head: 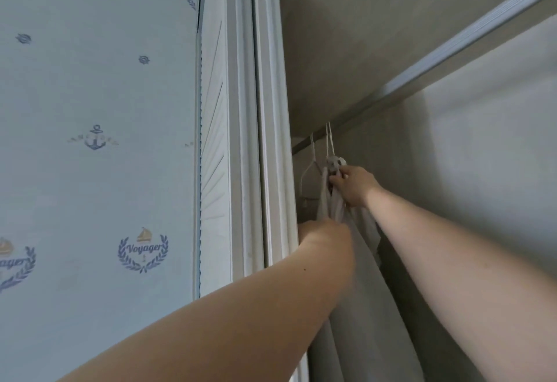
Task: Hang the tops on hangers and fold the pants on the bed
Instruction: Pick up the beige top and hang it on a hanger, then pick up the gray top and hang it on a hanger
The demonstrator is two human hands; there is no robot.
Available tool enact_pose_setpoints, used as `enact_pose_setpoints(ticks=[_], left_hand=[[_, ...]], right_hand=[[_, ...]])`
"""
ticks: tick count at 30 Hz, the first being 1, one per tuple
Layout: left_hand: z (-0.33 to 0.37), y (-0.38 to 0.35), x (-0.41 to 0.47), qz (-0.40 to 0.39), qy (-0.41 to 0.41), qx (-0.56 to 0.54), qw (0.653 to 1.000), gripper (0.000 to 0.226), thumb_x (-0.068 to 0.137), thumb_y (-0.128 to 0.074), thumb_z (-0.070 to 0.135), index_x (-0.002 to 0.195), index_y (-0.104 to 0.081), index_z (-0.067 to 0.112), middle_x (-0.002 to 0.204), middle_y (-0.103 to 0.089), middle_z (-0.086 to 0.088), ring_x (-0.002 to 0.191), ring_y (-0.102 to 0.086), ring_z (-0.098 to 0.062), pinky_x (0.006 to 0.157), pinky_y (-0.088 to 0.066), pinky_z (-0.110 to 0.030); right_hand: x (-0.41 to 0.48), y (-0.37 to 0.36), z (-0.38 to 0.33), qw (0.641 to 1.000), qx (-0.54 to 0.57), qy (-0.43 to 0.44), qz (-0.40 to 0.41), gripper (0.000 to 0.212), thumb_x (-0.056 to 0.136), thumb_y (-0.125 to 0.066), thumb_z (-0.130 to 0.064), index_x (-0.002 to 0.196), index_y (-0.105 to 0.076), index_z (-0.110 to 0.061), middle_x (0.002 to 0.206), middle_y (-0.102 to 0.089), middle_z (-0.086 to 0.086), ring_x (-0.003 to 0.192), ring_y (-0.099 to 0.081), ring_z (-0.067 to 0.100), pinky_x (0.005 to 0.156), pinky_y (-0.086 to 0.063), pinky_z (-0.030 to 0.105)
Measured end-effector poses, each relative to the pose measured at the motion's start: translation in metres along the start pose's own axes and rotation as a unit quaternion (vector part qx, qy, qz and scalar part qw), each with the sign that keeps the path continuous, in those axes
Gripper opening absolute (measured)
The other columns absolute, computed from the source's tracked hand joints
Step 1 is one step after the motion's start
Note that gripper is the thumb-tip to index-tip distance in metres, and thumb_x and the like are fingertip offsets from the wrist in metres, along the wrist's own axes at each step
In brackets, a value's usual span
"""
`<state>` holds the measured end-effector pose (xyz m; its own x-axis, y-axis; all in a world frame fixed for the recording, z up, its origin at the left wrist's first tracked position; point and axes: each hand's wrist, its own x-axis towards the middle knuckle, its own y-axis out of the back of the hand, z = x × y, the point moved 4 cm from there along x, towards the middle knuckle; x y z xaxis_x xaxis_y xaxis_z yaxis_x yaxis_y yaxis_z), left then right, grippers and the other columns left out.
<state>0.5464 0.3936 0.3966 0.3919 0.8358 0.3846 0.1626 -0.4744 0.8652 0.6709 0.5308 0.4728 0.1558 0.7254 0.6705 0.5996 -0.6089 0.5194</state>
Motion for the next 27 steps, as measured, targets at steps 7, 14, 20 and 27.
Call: enact_pose_setpoints(ticks=[7,14,20,27], left_hand=[[0.014,0.008,-0.050,0.138,-0.140,0.080,0.977,0.036,0.095,-0.062,0.019,0.129,-0.054,0.009,0.105,-0.058,-0.010,0.099,-0.058,-0.030,0.082,-0.045,-0.040],[-0.048,0.010,-0.146,0.289,-0.169,0.110,0.936,0.042,0.096,-0.046,0.042,0.126,-0.059,0.017,0.140,-0.057,-0.012,0.137,-0.043,-0.035,0.111,-0.034,-0.053],[-0.134,0.008,-0.264,0.275,-0.091,0.119,0.950,0.059,0.097,-0.039,0.057,0.145,-0.048,0.024,0.160,-0.036,-0.010,0.151,-0.024,-0.037,0.119,-0.020,-0.059],[-0.224,-0.018,-0.458,0.237,-0.011,0.101,0.966,0.067,0.097,-0.033,0.061,0.156,-0.034,0.029,0.166,-0.025,-0.006,0.154,-0.016,-0.036,0.120,-0.015,-0.059]], right_hand=[[-0.045,0.041,0.010,0.998,0.021,0.011,0.062,0.058,0.103,-0.035,-0.056,0.156,-0.031,-0.031,0.159,-0.033,0.012,0.145,-0.032,0.036,0.116,-0.028,0.043],[-0.152,0.068,-0.052,0.988,-0.082,0.104,0.081,0.068,0.087,-0.013,-0.076,0.151,-0.006,-0.055,0.165,-0.006,-0.019,0.153,-0.002,0.018,0.119,-0.006,0.059],[-0.260,0.041,-0.147,0.970,-0.141,0.196,0.035,0.068,0.089,-0.005,-0.075,0.152,0.008,-0.053,0.165,0.009,-0.022,0.152,0.014,0.009,0.120,0.005,0.053],[-0.409,-0.027,-0.280,0.941,-0.106,0.317,-0.056,0.068,0.090,-0.008,-0.074,0.153,0.010,-0.052,0.164,0.016,-0.022,0.150,0.020,0.006,0.119,0.012,0.043]])
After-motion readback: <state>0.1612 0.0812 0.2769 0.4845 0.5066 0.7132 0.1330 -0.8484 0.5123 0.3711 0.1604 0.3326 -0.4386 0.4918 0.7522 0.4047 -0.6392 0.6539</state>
